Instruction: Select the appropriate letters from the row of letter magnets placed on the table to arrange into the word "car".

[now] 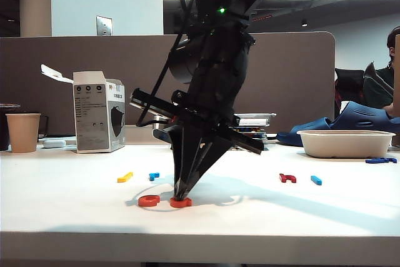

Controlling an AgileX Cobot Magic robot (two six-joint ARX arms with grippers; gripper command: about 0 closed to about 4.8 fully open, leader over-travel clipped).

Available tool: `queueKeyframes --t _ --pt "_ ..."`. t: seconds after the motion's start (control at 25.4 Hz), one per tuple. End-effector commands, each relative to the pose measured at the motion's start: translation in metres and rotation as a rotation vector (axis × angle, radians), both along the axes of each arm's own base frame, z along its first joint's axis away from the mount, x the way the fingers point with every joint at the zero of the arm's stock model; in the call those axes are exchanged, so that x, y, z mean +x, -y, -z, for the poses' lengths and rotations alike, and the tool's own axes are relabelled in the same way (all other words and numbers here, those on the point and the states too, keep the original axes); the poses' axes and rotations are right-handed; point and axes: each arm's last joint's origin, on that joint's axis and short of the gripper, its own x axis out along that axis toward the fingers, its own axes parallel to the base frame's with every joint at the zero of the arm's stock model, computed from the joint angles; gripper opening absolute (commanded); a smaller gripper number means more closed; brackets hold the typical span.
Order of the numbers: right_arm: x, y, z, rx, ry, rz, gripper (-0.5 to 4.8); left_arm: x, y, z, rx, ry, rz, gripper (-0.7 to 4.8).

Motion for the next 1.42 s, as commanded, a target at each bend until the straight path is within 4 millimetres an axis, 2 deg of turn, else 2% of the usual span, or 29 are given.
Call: queueKeyframes --t 0.04,0.67,1.06,1.42 --pt "0.002 0.003 -0.001 -0.033 0.021 0.012 -0.06 0.0 0.0 -0.001 -0.007 0.008 -0.003 -0.05" --pt "0.001 0.003 -0.004 -0.023 0.016 0.018 -0.06 0.0 0.0 -0.001 -0.007 0.008 -0.003 -0.05" --pt "-0.003 0.006 -0.021 0.014 0.025 0.008 -0.06 0.0 0.0 -0.001 -0.007 0.008 -0.003 -0.05" --pt "0.004 0.011 -0.023 -0.007 0.081 0.029 -0.06 0.0 0.0 -0.001 -0.007 0.008 -0.003 -0.05"
